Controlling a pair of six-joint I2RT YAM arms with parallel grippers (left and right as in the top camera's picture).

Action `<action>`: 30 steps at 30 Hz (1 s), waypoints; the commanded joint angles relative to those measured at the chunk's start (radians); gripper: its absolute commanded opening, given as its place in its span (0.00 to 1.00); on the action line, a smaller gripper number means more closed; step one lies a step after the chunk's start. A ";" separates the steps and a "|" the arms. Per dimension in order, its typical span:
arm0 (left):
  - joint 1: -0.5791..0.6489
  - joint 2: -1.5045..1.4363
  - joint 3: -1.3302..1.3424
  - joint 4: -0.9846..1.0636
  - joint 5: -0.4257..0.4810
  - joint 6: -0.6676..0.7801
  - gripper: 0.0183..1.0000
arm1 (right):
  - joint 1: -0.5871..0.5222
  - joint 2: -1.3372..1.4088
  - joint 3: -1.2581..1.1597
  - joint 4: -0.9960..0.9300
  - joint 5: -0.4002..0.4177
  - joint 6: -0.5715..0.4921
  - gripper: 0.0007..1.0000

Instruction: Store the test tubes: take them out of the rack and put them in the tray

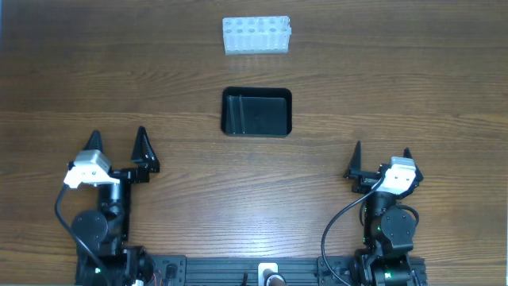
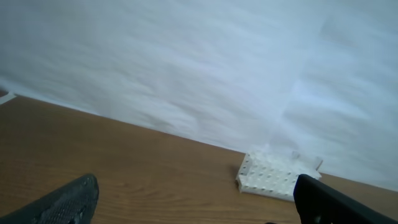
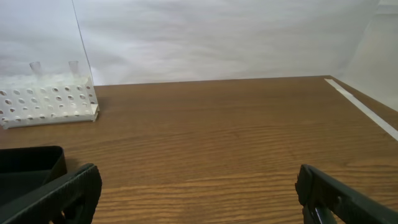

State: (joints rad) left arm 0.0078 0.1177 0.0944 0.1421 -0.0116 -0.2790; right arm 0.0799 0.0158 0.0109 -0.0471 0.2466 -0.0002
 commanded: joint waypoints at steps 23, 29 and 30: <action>0.019 -0.115 -0.089 -0.218 0.067 0.011 1.00 | 0.000 -0.009 -0.006 -0.001 0.013 0.002 0.99; 0.018 -0.115 -0.089 -0.217 0.067 0.010 1.00 | 0.000 -0.009 -0.006 -0.001 0.013 0.002 0.99; 0.019 -0.114 -0.089 -0.217 0.067 0.010 1.00 | 0.000 -0.009 -0.006 -0.001 0.013 0.002 0.99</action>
